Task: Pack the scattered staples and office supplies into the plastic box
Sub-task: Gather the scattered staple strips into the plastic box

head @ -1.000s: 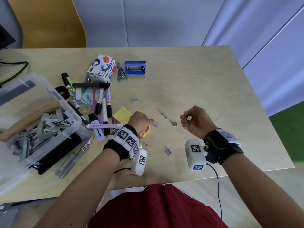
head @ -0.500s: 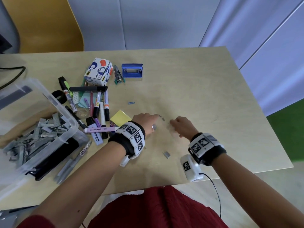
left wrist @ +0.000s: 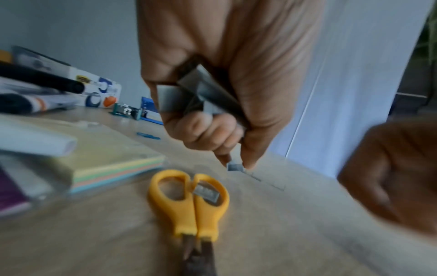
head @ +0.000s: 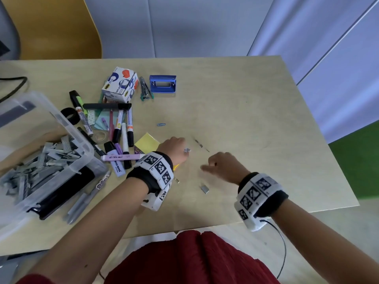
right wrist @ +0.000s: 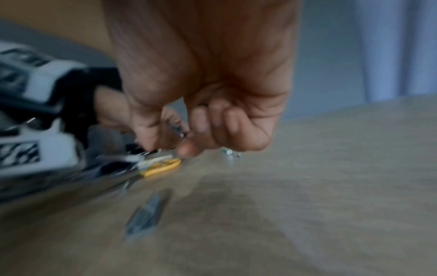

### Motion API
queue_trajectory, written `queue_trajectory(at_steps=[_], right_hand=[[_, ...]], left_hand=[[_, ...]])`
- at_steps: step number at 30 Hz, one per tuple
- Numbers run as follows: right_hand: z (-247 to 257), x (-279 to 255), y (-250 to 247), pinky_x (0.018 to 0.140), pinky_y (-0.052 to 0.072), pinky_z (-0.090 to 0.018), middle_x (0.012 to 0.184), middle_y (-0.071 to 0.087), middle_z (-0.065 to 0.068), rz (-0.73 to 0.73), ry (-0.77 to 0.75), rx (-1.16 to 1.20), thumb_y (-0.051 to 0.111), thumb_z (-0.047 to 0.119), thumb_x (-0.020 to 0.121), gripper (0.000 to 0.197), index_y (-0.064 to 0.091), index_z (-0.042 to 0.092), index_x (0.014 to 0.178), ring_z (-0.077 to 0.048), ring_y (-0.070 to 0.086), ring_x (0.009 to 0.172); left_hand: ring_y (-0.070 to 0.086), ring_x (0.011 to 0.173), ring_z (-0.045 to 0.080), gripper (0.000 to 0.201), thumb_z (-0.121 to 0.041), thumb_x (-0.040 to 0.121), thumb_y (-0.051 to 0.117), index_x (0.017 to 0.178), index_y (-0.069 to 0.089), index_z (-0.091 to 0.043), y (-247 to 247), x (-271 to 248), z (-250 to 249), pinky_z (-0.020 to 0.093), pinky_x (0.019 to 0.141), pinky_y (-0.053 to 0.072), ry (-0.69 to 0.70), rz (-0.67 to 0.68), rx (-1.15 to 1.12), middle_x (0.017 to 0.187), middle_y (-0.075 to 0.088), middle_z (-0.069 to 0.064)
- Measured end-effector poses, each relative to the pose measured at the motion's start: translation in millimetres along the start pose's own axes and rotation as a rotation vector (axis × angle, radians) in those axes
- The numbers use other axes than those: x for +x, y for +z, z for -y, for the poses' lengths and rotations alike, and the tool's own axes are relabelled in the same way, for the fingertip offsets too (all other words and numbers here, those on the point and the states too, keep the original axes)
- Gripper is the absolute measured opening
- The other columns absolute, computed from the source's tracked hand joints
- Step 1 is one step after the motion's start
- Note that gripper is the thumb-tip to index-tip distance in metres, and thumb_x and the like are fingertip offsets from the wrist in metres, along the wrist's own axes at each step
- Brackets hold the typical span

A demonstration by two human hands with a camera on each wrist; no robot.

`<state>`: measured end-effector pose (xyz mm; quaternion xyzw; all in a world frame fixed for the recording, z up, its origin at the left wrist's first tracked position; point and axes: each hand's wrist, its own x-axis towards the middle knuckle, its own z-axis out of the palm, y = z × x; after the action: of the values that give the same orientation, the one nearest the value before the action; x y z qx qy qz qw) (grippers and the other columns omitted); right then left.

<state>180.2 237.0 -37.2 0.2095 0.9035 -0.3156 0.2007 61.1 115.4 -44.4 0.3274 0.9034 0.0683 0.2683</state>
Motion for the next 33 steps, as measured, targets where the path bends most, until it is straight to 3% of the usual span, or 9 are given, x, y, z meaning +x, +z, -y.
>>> queue_trajectory(at_steps=[3, 5, 9, 12, 15, 19, 25, 28, 33], right_hand=[[4.5, -18.1, 15.9, 0.069, 0.035, -0.029, 0.084, 0.051, -0.004, 0.108, -0.03, -0.314, 0.059, 0.054, 0.079, 0.039, 0.055, 0.015, 0.079, -0.024, 0.05, 0.085], [5.5, -27.0, 23.5, 0.071, 0.035, -0.029, 0.094, 0.054, -0.007, 0.136, -0.051, -0.408, 0.057, 0.048, 0.081, 0.036, 0.056, 0.015, 0.092, -0.026, 0.054, 0.095], [7.2, -35.6, 32.6, 0.077, 0.037, -0.029, 0.107, 0.058, -0.008, 0.128, -0.067, -0.408, 0.047, 0.03, 0.086, 0.009, 0.047, 0.023, 0.082, -0.027, 0.054, 0.1], [8.3, -30.5, 35.2, 0.07, 0.035, -0.027, 0.095, 0.057, -0.006, 0.108, -0.005, -0.359, 0.049, 0.034, 0.085, 0.02, 0.043, 0.022, 0.069, -0.027, 0.052, 0.09], [14.6, -19.6, 32.9, 0.057, 0.032, -0.027, 0.069, 0.043, -0.005, 0.123, 0.08, -0.149, 0.05, 0.031, 0.086, 0.032, 0.041, 0.015, 0.061, -0.024, 0.043, 0.076], [57.9, -6.2, 17.8, 0.047, 0.024, -0.025, 0.061, 0.035, -0.008, 0.074, 0.025, 0.229, 0.052, 0.021, 0.085, 0.029, 0.042, 0.008, 0.06, -0.017, 0.031, 0.053], [169.4, 5.3, -3.5, 0.043, 0.023, -0.019, 0.052, 0.035, 0.001, 0.016, -0.241, 0.347, 0.048, 0.016, 0.087, 0.032, 0.043, 0.013, 0.055, -0.012, 0.027, 0.042], [221.4, 6.1, -2.7, 0.045, 0.026, -0.021, 0.053, 0.035, 0.001, -0.021, -0.412, 0.214, 0.049, 0.017, 0.088, 0.035, 0.042, 0.012, 0.055, -0.005, 0.03, 0.04], [274.1, 15.2, 17.1, 0.043, 0.023, -0.017, 0.053, 0.033, 0.001, -0.015, -0.554, -0.063, 0.052, 0.021, 0.089, 0.038, 0.037, 0.011, 0.055, -0.012, 0.029, 0.048]], left_hand=[[0.051, 0.108, 0.034, 0.034, -0.031, 0.094, 0.047, 0.112, 0.051, -0.002, -1.3, -3.9, 6.7, 0.036, 0.087, 0.042, -0.042, -0.041, -0.102, 0.116, 0.053, 0.019], [0.052, 0.107, 0.034, 0.034, -0.033, 0.093, 0.05, 0.108, 0.053, -0.003, -1.4, -7.7, 12.0, 0.034, 0.083, 0.041, -0.061, -0.068, -0.167, 0.114, 0.055, 0.018], [0.055, 0.096, 0.033, 0.026, -0.031, 0.09, 0.055, 0.088, 0.052, -0.005, -3.0, -15.6, 21.0, 0.029, 0.07, 0.035, -0.075, -0.152, -0.291, 0.093, 0.056, 0.015], [0.052, 0.065, 0.023, 0.023, -0.029, 0.089, 0.059, 0.082, 0.055, -0.007, -14.9, -27.2, 26.2, 0.027, 0.06, 0.033, -0.098, -0.182, -0.582, 0.069, 0.053, 0.005], [0.032, 0.031, 0.009, 0.024, -0.023, 0.091, 0.058, 0.072, 0.05, -0.01, -45.6, -48.1, 35.8, 0.018, 0.039, 0.026, -0.162, -0.194, -1.081, 0.04, 0.036, -0.007], [0.029, 0.029, 0.003, 0.022, -0.022, 0.094, 0.054, 0.074, 0.049, -0.013, -103.9, -88.4, 64.4, 0.012, 0.031, 0.024, -0.136, -0.288, -1.381, 0.036, 0.036, -0.011], [0.034, 0.034, 0.003, 0.02, -0.028, 0.091, 0.057, 0.077, 0.056, -0.014, -163.4, -147.1, 130.0, 0.012, 0.034, 0.028, -0.151, -0.389, -1.234, 0.049, 0.04, -0.007], [0.034, 0.032, 0.003, 0.019, -0.026, 0.092, 0.056, 0.078, 0.055, -0.013, -168.4, -161.4, 163.2, 0.012, 0.032, 0.026, -0.218, -0.354, -1.002, 0.056, 0.039, -0.002], [0.036, 0.035, 0.008, 0.028, -0.024, 0.092, 0.055, 0.067, 0.053, -0.013, -149.3, -163.4, 201.8, 0.018, 0.038, 0.03, -0.268, -0.217, -0.728, 0.053, 0.043, 0.002]])
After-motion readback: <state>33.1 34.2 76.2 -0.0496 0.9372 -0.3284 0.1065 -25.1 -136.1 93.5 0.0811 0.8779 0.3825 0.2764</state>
